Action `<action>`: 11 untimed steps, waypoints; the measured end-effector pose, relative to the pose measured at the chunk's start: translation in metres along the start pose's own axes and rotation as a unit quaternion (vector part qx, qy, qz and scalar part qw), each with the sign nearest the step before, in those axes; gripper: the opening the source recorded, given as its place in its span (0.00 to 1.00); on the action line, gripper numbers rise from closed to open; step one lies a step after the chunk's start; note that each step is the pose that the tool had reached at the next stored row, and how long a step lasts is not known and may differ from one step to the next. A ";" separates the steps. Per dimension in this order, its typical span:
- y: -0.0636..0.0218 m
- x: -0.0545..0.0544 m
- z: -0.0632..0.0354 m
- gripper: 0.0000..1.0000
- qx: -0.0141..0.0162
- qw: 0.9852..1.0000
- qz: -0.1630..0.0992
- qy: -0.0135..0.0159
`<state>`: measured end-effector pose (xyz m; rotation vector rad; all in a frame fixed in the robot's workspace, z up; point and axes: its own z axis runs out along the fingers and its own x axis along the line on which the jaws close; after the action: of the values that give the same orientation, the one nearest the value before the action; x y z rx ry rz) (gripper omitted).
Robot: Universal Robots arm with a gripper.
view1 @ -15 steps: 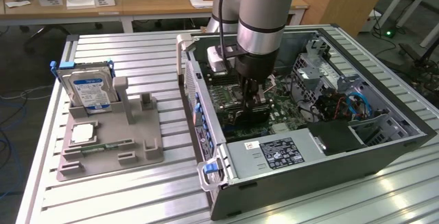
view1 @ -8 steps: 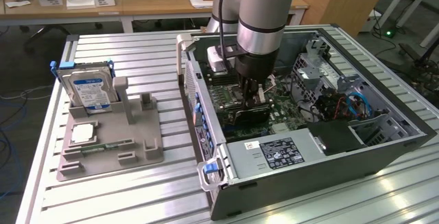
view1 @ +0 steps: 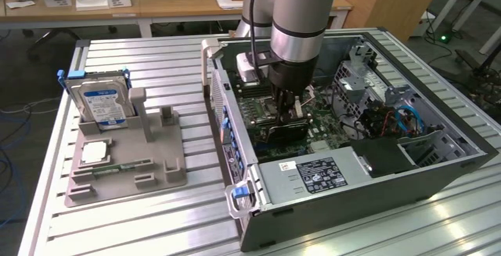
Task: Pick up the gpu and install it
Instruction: 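Press down on the gpu until it lock into place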
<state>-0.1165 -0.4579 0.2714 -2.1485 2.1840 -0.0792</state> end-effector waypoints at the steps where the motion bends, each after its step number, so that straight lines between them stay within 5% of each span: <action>1: 0.0000 0.000 0.0000 0.11 0.000 1.000 0.000 0.000; 7: 0.0021 0.000 -0.0002 0.11 0.000 1.000 0.000 0.000; 11: 0.0111 0.000 -0.0010 0.11 0.000 1.000 0.000 0.000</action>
<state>-0.1277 -0.4579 0.2714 -2.1483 2.1841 -0.0792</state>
